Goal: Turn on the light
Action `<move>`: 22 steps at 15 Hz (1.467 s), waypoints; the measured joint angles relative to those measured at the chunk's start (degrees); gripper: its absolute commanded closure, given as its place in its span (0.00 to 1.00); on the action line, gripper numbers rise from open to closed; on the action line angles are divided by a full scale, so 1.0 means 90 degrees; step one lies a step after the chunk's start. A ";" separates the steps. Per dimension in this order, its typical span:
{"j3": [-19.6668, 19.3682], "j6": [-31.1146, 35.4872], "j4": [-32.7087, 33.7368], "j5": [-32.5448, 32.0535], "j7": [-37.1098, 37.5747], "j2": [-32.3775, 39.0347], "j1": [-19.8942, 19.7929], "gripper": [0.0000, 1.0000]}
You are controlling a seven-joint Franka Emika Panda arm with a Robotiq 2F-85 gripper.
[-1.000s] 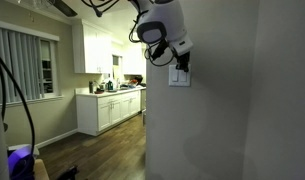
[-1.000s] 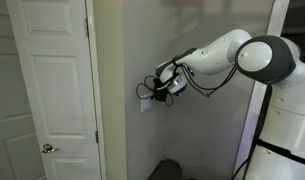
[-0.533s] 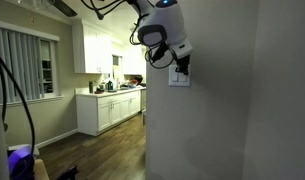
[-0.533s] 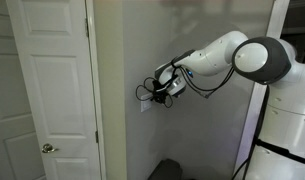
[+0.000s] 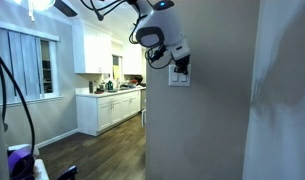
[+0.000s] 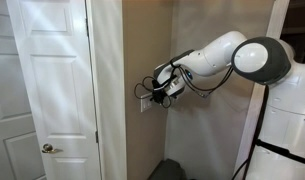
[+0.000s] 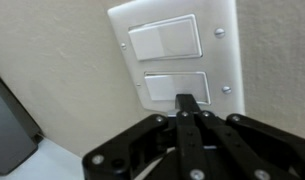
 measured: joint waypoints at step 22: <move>-0.0421 0.0275 -0.1252 -0.1743 0.0994 -0.0723 -0.0094 1.00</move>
